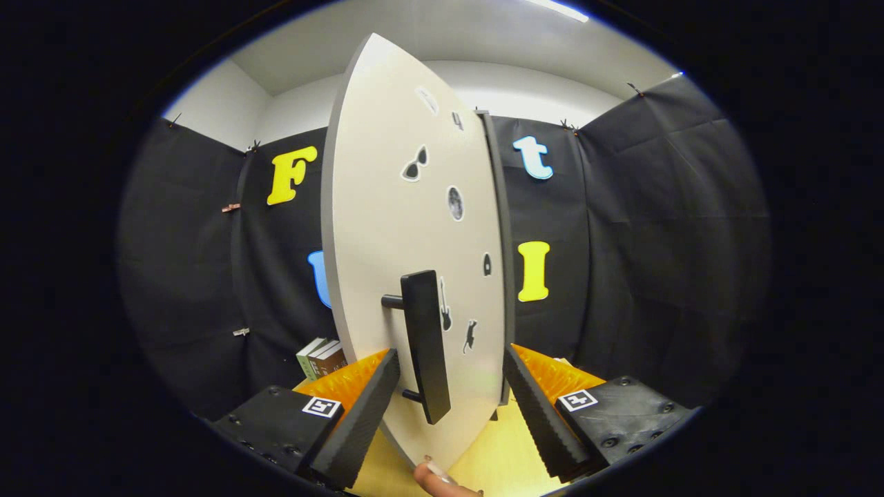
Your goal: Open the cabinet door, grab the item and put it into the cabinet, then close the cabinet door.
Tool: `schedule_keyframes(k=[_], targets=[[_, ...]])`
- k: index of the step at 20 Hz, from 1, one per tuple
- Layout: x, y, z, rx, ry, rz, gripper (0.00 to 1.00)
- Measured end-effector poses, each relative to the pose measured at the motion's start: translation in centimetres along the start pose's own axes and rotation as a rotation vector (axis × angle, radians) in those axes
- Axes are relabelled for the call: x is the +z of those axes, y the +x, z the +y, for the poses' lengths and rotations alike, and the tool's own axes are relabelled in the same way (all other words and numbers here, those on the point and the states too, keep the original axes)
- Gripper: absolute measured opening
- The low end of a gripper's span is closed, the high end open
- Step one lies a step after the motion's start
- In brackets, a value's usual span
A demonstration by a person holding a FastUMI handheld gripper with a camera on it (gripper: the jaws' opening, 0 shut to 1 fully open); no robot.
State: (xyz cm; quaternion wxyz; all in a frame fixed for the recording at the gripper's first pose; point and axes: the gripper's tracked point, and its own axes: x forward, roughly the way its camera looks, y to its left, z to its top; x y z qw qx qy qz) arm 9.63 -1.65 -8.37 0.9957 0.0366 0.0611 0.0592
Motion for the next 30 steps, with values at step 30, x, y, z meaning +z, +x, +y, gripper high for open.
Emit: schedule_keyframes(k=[30], targets=[[-0.5,4.1,9.6,0.020,-0.068,-0.036,0.98]])
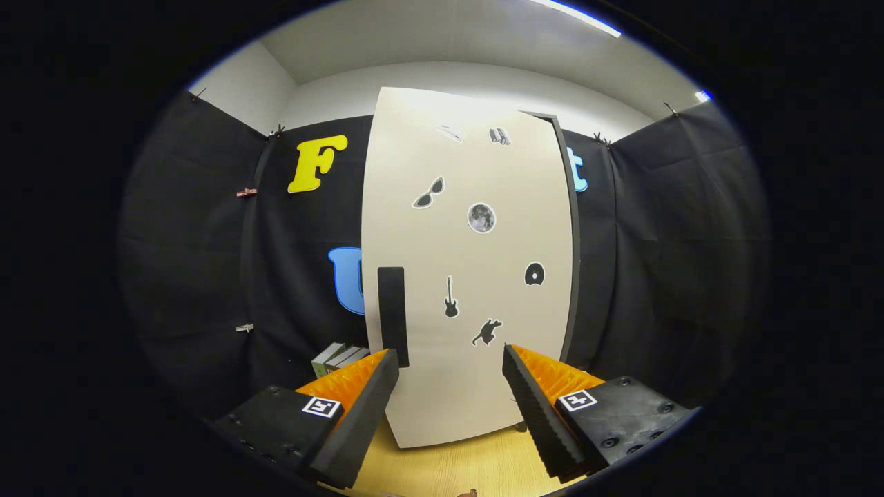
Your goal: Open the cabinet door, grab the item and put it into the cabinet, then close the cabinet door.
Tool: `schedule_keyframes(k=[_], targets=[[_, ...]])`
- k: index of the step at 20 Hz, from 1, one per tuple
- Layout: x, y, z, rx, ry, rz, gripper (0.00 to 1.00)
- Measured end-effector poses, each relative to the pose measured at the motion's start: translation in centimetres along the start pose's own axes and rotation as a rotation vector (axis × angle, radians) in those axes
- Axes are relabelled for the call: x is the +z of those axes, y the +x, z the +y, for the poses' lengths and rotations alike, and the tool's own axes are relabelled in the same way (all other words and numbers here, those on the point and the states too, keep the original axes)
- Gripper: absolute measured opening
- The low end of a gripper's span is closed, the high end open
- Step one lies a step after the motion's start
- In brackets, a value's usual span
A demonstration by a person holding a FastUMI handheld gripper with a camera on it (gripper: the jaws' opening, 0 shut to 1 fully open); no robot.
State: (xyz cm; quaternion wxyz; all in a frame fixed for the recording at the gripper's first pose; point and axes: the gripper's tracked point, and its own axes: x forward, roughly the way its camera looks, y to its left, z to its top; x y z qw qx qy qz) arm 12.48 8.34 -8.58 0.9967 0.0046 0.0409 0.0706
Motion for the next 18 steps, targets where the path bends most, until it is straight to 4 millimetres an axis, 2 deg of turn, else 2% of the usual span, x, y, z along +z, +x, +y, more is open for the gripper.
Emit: schedule_keyframes(k=[18], targets=[[0.19,-0.62,0.20,-0.009,-0.011,-0.010,0.98]])
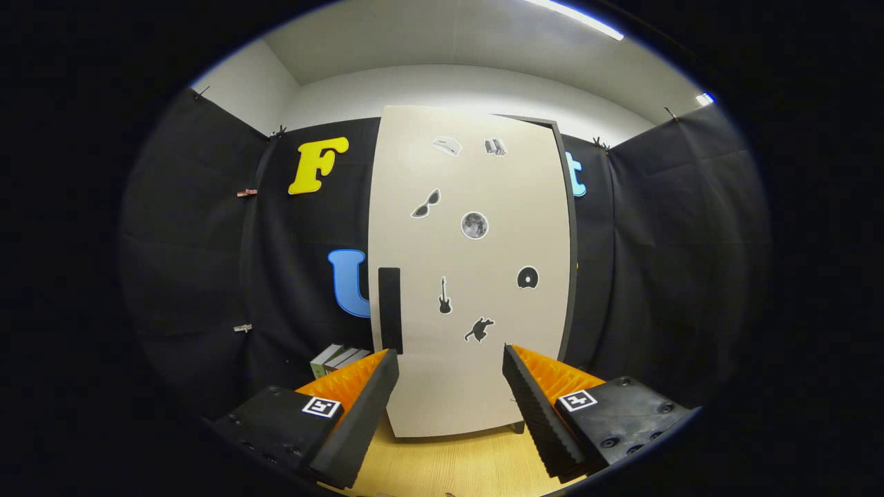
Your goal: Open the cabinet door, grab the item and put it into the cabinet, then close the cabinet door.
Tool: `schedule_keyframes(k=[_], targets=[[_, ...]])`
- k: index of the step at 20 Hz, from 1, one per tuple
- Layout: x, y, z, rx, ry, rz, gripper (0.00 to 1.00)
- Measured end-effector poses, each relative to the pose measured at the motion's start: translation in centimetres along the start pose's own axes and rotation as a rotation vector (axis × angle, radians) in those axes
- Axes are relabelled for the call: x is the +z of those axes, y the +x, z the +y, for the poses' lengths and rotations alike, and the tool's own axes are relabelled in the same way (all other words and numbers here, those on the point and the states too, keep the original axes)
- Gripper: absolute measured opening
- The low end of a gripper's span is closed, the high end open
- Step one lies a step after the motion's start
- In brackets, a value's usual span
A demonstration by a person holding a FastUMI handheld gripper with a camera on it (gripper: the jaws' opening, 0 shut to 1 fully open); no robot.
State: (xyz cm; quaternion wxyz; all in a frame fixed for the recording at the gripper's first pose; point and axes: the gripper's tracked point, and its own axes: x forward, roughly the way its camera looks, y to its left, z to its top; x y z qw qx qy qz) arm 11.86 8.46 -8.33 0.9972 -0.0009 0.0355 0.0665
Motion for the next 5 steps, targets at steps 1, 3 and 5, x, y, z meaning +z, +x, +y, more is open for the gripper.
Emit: schedule_keyframes(k=[1,3,5], targets=[[0.05,-0.01,-0.01,-0.002,0.000,-0.001,0.98],[0.16,-0.18,-0.21,-0.011,0.001,-0.004,0.98],[0.32,-0.33,-0.51,-0.028,0.001,-0.009,0.98]])
